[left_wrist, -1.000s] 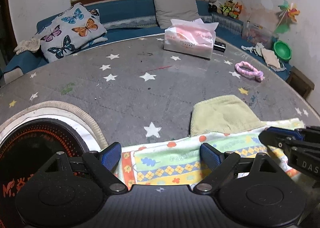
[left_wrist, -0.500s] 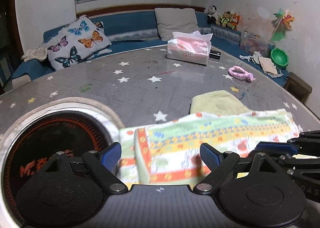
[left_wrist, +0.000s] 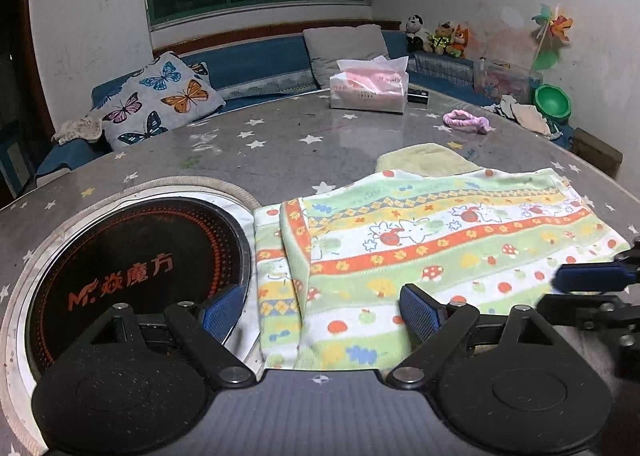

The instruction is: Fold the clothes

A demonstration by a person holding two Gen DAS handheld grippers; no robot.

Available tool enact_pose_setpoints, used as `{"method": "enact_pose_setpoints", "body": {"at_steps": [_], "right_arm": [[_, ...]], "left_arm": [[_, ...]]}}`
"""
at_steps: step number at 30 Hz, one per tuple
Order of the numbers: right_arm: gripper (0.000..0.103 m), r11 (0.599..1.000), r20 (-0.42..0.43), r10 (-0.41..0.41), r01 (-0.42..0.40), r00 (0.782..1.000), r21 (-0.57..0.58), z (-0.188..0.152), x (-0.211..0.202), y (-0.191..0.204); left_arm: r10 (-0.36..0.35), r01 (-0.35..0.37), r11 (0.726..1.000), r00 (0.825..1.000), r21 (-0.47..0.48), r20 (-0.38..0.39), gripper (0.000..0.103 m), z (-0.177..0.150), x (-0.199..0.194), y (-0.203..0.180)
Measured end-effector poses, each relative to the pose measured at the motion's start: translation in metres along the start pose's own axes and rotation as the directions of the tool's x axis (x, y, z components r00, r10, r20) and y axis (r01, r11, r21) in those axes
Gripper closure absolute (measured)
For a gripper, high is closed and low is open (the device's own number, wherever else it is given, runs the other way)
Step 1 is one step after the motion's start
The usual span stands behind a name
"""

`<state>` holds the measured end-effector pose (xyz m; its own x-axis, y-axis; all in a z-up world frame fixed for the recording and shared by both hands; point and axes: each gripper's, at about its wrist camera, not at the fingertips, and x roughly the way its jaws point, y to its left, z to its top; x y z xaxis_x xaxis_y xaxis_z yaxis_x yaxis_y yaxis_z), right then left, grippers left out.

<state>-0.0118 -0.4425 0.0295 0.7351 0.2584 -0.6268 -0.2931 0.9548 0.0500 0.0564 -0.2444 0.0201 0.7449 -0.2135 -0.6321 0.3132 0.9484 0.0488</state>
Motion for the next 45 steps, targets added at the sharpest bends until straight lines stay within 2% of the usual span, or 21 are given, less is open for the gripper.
{"method": "enact_pose_setpoints", "body": {"at_steps": [4, 11, 12, 15, 17, 20, 26, 28, 32, 45], "right_arm": [[0.07, 0.997, 0.044, -0.062, 0.06, 0.997, 0.042, -0.002, -0.011, -0.011], [0.069, 0.99, 0.007, -0.114, 0.113, 0.994, 0.087, -0.012, -0.003, -0.024], [0.065, 0.989, 0.008, -0.121, 0.119, 0.993, 0.089, -0.011, -0.004, -0.022], [0.044, 0.987, 0.028, -0.124, 0.121, 0.992, 0.107, -0.012, -0.011, -0.016], [0.04, 0.983, 0.044, -0.148, 0.142, 0.988, 0.12, -0.012, -0.013, -0.012], [0.027, 0.975, 0.051, -0.158, 0.148, 0.986, 0.166, -0.016, -0.015, -0.009], [0.011, 0.963, 0.052, -0.203, 0.19, 0.978, 0.189, -0.02, -0.021, 0.001], [0.001, 0.96, 0.054, -0.222, 0.209, 0.974, 0.185, -0.02, -0.023, 0.006], [0.0, 0.959, 0.06, -0.235, 0.221, 0.97, 0.177, -0.023, -0.027, 0.017], [0.0, 0.95, 0.023, -0.242, 0.232, 0.97, 0.209, -0.039, -0.027, 0.034]], "left_arm": [[-0.002, 0.002, 1.0, 1.0, -0.001, 0.009, 0.015, -0.003, -0.003, 0.003], [-0.016, 0.016, 1.0, 1.0, -0.009, 0.005, 0.015, -0.009, -0.01, 0.009], [-0.02, 0.02, 1.0, 1.0, -0.01, 0.005, 0.015, -0.01, -0.013, 0.01], [-0.035, 0.035, 0.999, 0.999, -0.014, 0.011, 0.009, -0.014, -0.022, 0.015], [-0.041, 0.041, 0.999, 0.999, -0.013, 0.011, 0.007, -0.016, -0.027, 0.018], [-0.054, 0.054, 0.998, 0.998, -0.019, 0.017, 0.002, -0.021, -0.037, 0.023], [-0.077, 0.078, 0.997, 0.996, -0.028, 0.038, 0.0, -0.031, -0.053, 0.029], [-0.084, 0.086, 0.996, 0.995, -0.032, 0.045, 0.0, -0.035, -0.057, 0.03], [-0.091, 0.093, 0.994, 0.995, -0.047, 0.048, 0.0, -0.041, -0.064, 0.033], [-0.054, 0.055, 0.997, 0.998, -0.048, 0.033, 0.0, -0.059, -0.079, 0.033]]}}
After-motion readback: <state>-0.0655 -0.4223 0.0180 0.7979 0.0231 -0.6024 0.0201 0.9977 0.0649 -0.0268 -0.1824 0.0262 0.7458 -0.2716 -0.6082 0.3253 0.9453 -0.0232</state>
